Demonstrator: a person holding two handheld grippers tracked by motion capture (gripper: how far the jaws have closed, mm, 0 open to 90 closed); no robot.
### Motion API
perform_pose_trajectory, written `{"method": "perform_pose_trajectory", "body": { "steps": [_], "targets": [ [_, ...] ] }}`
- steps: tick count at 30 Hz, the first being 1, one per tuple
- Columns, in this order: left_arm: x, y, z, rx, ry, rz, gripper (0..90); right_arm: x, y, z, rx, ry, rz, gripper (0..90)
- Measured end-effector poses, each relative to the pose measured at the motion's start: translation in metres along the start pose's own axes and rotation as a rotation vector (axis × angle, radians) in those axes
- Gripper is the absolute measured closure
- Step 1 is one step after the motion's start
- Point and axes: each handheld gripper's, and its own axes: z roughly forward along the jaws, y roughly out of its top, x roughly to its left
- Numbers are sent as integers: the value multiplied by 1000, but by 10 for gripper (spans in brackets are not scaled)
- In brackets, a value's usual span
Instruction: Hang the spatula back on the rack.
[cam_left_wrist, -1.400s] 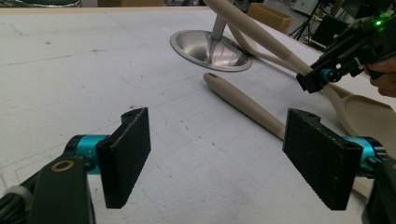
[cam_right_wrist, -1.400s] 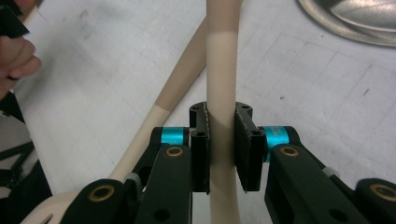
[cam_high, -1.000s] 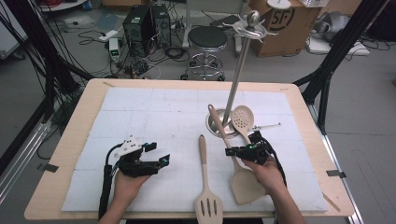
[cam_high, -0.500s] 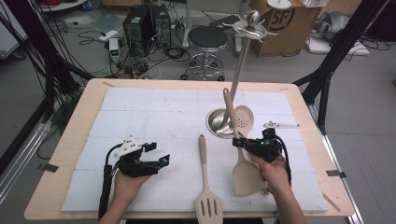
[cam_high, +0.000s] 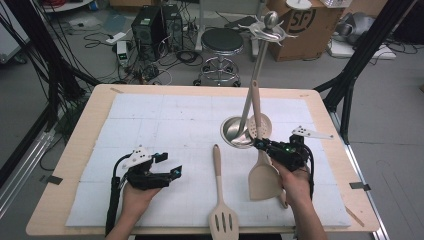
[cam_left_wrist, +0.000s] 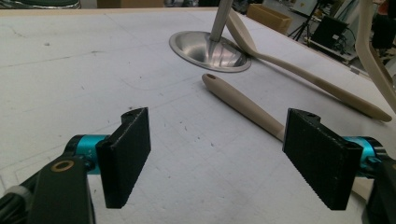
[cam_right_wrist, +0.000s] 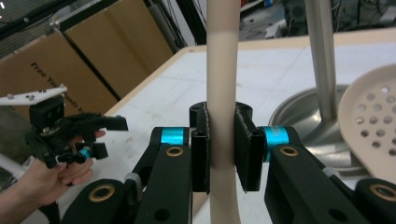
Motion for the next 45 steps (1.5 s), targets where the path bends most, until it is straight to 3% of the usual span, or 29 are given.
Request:
{"method": "perform_pose_trajectory", "body": {
  "steps": [11, 16, 27, 45],
  "targets": [
    [0, 0, 0, -4, -2, -1, 240, 11, 14, -7, -93, -5, -48, 790],
    [-1, 0, 0, -3, -3, -1, 240, 15, 20, -8, -112, -17, -82, 789],
    [-1, 0, 0, -4, -6, -1, 240, 22, 29, -16, -228, -8, -107, 790],
    [-1, 0, -1, -5, -4, 1, 240, 26, 43, -20, -298, -12, -140, 790]
  ]
}}
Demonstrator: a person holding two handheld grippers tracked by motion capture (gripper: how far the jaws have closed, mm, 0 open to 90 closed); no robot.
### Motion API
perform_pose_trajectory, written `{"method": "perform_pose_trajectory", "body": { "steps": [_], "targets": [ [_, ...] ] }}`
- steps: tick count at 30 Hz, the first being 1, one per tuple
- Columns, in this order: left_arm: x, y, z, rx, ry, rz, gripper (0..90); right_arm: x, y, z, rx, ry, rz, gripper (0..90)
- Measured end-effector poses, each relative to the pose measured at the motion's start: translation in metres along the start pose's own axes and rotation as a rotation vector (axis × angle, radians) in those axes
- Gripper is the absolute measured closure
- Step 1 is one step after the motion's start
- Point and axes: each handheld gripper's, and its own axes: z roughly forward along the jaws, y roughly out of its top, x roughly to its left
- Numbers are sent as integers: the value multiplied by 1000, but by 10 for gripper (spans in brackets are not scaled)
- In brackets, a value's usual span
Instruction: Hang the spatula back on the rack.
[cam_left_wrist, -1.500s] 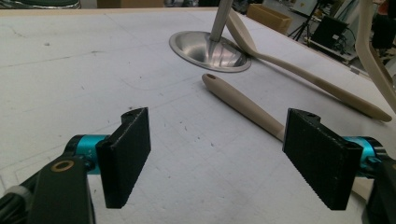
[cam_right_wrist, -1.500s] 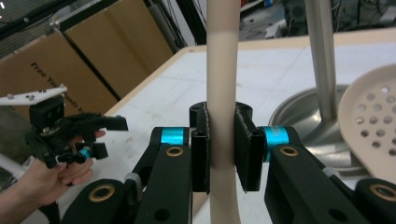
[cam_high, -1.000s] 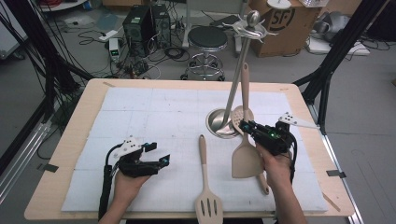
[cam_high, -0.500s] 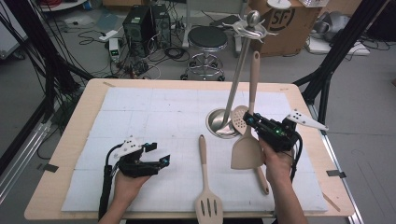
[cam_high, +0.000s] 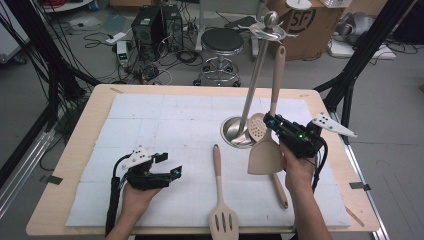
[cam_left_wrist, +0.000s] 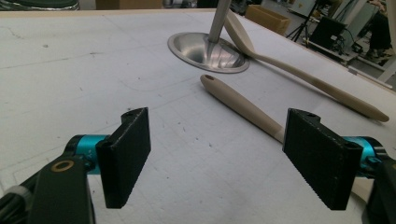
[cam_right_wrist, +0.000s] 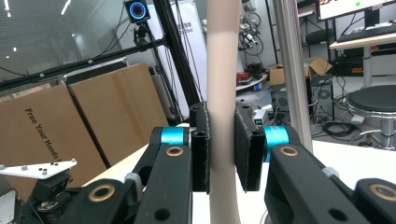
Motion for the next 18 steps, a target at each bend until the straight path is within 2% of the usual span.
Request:
{"method": "perform_pose_trajectory", "body": {
  "steps": [8, 18],
  "targets": [
    [0, 0, 0, -3, -3, -3, 240, 4, -3, -3, -13, 11, -10, 790],
    [0, 0, 0, -3, 0, -2, 240, 0, 7, -1, -20, -3, -13, 790]
  ]
}}
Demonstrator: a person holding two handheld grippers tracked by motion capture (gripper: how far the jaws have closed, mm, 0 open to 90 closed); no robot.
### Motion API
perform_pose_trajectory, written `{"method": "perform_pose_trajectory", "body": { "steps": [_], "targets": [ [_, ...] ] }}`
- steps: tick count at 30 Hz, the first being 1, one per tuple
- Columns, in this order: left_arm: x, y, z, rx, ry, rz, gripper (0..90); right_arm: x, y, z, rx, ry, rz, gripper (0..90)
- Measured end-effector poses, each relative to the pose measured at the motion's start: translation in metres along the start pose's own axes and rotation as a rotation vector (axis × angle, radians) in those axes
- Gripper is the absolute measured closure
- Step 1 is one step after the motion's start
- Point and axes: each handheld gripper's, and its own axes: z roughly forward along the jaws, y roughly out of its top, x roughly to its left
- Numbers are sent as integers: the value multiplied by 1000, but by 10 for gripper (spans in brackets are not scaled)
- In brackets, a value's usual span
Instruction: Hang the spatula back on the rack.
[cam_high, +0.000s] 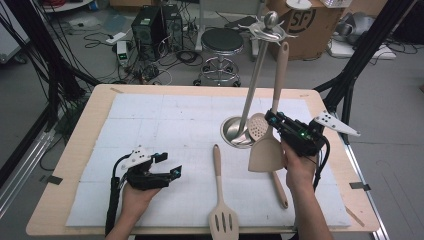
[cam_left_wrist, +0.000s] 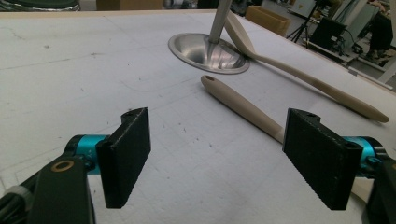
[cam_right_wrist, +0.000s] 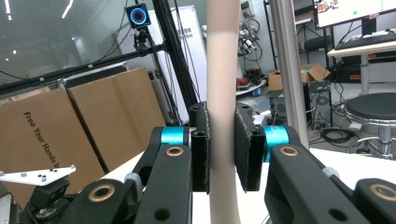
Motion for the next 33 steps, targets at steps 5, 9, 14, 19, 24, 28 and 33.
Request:
{"method": "perform_pose_trajectory", "body": {
  "steps": [5, 9, 14, 19, 24, 28, 33],
  "targets": [
    [0, 0, 0, 0, -1, 0, 241, -5, 1, 6, 19, -3, 10, 789],
    [0, 0, -1, -1, 1, -3, 240, -9, -1, 10, 20, 1, 19, 790],
    [0, 0, -1, -2, 3, -2, 241, -3, -4, 17, 35, 14, 12, 789],
    [1, 0, -2, -3, 6, -1, 241, 3, -7, 23, 44, 22, 10, 790],
    [1, 0, -3, -2, 5, 0, 240, 3, -8, 26, 47, 23, 12, 789],
    [1, 0, -3, -4, 4, -4, 241, 1, -8, 27, 54, 4, -3, 774],
    [1, 0, -3, -7, 5, -4, 240, -7, -8, 27, 50, -31, 43, 621]
  ]
}}
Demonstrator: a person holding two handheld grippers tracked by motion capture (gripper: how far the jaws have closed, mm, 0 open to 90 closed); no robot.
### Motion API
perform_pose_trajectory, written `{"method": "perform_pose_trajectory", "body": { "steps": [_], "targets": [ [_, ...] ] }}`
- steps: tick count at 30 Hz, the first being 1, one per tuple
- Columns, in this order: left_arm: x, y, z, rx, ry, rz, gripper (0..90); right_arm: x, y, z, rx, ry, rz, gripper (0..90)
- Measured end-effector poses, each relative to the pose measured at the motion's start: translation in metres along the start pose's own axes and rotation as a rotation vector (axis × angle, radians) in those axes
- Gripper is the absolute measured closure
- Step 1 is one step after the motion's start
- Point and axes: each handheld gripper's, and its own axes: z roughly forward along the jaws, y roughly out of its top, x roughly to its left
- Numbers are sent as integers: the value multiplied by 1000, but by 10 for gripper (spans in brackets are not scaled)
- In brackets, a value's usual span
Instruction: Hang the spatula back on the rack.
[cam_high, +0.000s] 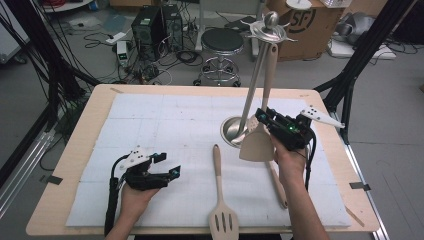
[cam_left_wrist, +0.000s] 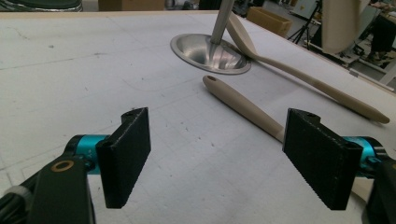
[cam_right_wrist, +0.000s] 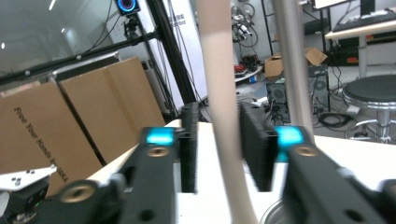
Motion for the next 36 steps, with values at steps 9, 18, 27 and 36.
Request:
{"method": "perform_pose_trajectory", "body": {
  "steps": [9, 18, 27, 36],
  "targets": [
    [1, 0, -1, 0, 0, 1, 240, -12, 5, -6, -54, -47, 33, 543],
    [0, 0, 0, 0, 1, 1, 240, -6, 23, -6, -110, -37, 26, 544],
    [1, 0, 0, 0, -4, 3, 240, 10, 53, -8, -184, -19, 2, 531],
    [0, 0, 3, -2, -25, -15, 241, 9, 71, -4, -229, -29, 21, 531]
  ]
}}
